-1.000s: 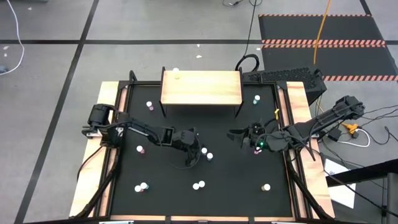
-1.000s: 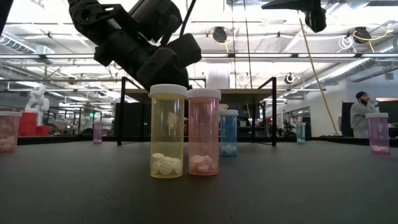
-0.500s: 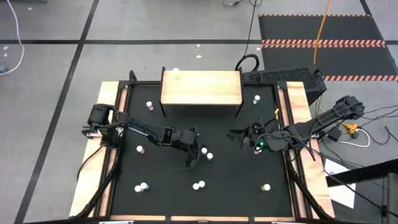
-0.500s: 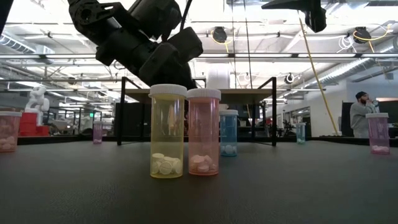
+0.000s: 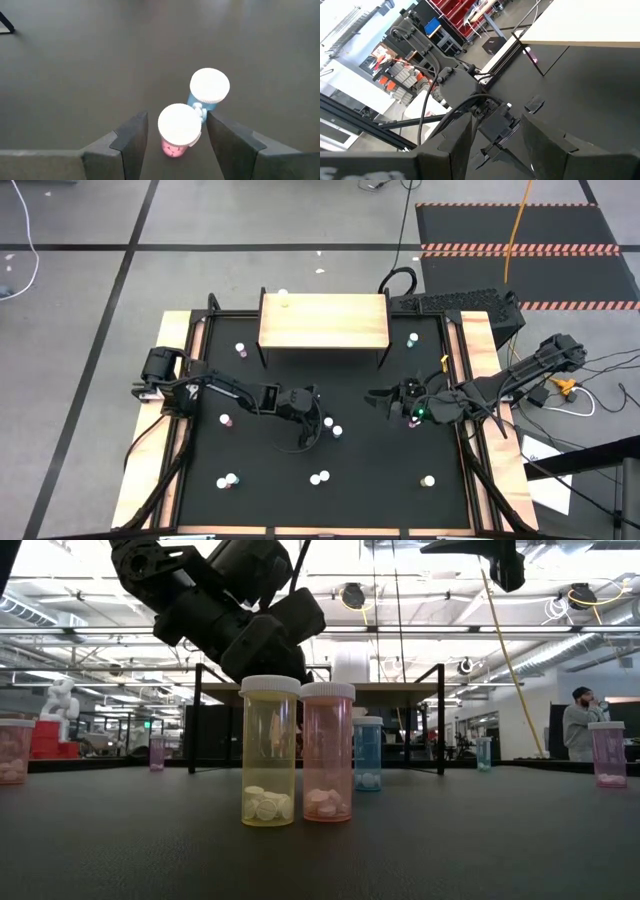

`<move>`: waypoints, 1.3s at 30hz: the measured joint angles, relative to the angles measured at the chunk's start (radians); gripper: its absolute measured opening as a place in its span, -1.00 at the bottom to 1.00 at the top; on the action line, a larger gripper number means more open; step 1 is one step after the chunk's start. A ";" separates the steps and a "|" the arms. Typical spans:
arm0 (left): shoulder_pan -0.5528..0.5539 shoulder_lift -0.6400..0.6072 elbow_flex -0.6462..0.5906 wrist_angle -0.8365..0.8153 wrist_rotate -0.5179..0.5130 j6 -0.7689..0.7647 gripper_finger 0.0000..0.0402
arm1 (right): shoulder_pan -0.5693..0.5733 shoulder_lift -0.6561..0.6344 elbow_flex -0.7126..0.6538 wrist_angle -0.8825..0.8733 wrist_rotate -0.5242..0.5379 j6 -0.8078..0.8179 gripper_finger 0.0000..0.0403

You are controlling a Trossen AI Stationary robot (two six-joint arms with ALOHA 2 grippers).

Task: Pick and place medicine bottles onto shelf by color
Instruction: Put the middle pink pill bottle on the shelf

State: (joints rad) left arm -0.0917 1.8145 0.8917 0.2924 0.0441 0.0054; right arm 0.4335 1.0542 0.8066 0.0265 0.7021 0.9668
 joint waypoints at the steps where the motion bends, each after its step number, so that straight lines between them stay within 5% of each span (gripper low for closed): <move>1: 0.000 0.000 0.000 0.000 0.000 0.000 -0.01 | 0.000 0.000 0.000 0.000 0.000 -0.001 -0.18; 11: 0.013 0.000 0.000 0.000 0.000 -0.015 -0.40 | 0.000 0.000 0.000 0.000 0.001 -0.002 -0.18; 24: 0.059 -0.160 0.069 -0.176 -0.003 -0.065 -0.34 | -0.003 -0.001 0.000 -0.002 0.003 -0.018 -0.18; 33: 0.174 -0.266 0.334 -0.630 -0.078 -0.031 -0.37 | -0.034 -0.001 0.000 -0.014 0.001 -0.079 -0.18; 39: 0.300 -0.266 0.511 -0.693 -0.078 0.023 -0.36 | -0.111 -0.001 0.000 -0.044 -0.088 -0.192 -0.18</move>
State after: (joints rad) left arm 0.2078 1.5489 1.4031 -0.4006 -0.0338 0.0280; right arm 0.3230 1.0531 0.8062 -0.0175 0.6137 0.7753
